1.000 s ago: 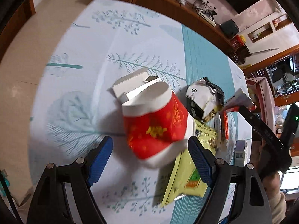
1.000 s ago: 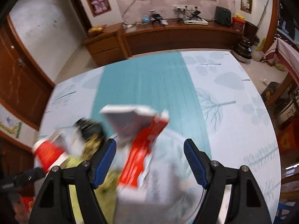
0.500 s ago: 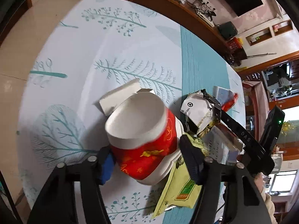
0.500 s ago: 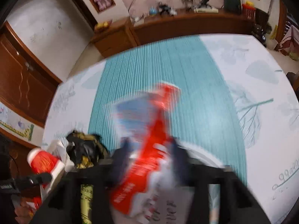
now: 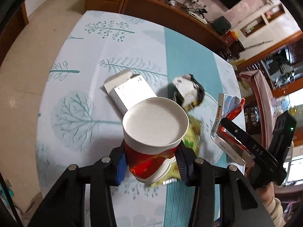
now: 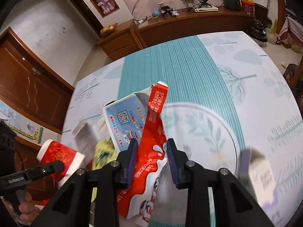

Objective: Collect trash
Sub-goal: 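Carry the paper cup and Kinder wrapper down over the black bin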

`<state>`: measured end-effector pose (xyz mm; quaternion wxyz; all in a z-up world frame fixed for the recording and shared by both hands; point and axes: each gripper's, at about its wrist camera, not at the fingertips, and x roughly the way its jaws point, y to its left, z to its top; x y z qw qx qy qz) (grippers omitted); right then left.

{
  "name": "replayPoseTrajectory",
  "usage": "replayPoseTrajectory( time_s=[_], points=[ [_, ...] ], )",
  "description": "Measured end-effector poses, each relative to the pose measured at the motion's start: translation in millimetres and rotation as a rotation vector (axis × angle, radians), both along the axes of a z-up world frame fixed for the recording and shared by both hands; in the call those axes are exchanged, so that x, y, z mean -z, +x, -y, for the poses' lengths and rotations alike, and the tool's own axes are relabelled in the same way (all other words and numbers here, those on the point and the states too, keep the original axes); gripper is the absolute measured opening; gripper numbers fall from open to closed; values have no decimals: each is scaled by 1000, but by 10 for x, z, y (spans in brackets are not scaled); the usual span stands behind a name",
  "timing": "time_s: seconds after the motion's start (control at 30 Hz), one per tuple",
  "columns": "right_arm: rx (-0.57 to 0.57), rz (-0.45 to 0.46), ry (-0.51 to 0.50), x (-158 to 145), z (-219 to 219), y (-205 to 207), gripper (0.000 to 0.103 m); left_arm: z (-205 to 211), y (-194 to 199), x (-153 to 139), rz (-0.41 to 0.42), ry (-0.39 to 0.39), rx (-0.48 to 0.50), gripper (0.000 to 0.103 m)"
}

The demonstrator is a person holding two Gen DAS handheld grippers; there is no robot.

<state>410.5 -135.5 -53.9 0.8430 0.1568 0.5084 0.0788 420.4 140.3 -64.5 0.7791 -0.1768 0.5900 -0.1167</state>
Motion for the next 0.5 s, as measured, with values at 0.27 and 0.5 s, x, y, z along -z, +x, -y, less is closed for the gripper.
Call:
replayPoseTrajectory(
  time_s=[0.27, 0.5],
  points=[
    [-58, 20, 41, -315, 32, -825, 31, 239, -797, -379, 50, 47, 39, 43],
    [-135, 31, 95, -534, 261, -1739, 31, 606, -1909, -650, 87, 72, 16, 43]
  ],
)
